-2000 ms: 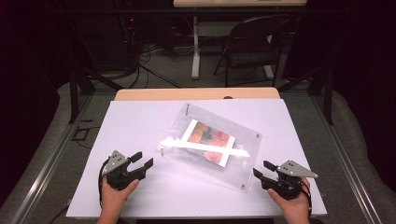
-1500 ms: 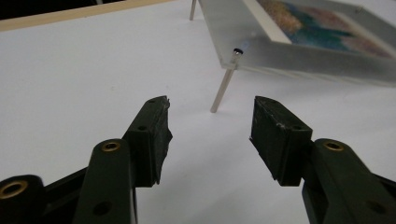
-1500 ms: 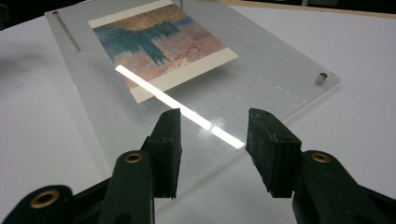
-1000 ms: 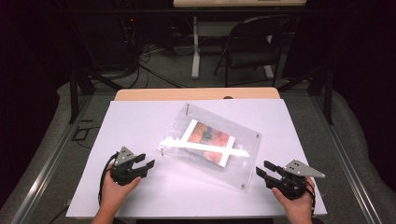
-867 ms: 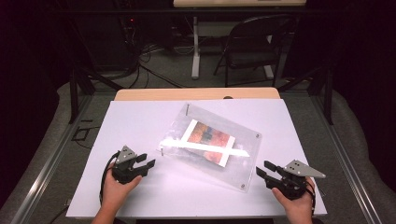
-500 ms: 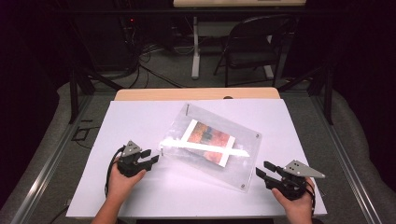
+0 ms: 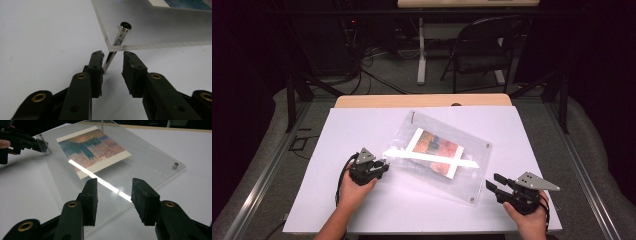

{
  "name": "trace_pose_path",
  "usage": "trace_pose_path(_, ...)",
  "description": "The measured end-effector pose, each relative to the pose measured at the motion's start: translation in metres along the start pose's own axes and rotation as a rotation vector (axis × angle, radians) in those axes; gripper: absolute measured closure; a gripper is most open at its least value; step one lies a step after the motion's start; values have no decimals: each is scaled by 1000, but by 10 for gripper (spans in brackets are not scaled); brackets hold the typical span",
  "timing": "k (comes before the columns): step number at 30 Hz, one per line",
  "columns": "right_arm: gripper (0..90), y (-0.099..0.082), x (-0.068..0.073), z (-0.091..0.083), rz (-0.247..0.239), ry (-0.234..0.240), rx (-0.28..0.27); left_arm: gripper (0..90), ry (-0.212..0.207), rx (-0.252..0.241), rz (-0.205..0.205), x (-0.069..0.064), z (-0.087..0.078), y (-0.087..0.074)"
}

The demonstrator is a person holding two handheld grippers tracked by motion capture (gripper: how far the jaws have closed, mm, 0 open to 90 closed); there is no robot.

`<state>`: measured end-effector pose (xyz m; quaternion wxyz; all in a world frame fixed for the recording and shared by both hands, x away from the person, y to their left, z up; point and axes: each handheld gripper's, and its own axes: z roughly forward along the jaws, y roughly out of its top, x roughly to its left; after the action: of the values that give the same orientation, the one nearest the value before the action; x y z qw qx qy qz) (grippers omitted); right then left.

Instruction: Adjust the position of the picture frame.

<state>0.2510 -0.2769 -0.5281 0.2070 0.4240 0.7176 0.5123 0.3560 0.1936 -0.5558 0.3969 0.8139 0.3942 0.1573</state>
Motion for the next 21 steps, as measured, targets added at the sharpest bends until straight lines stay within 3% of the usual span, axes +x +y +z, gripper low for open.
trace_pose_path(6,570,0,1,2,-4,7,7,748,5,-17,-4,1,4,5)
trace_pose_path(10,584,1,5,3,2,24,20,781,-6,-15,-28,4,6,5)
trace_pose_path(14,623,2,14,10,-1,77,45,786,-15,-24,-41,4,7,4)
trace_pose_path(18,666,4,24,16,-6,111,73,793,-5,-26,-25,3,7,4)
trace_pose_path(19,700,6,31,21,-12,144,92,797,-2,-27,-23,3,7,4)
trace_pose_path(20,700,6,31,21,-12,144,92,797,-1,-28,-25,2,7,4)
trace_pose_path(21,728,7,40,26,-17,186,114,800,1,-28,-24,2,7,5)
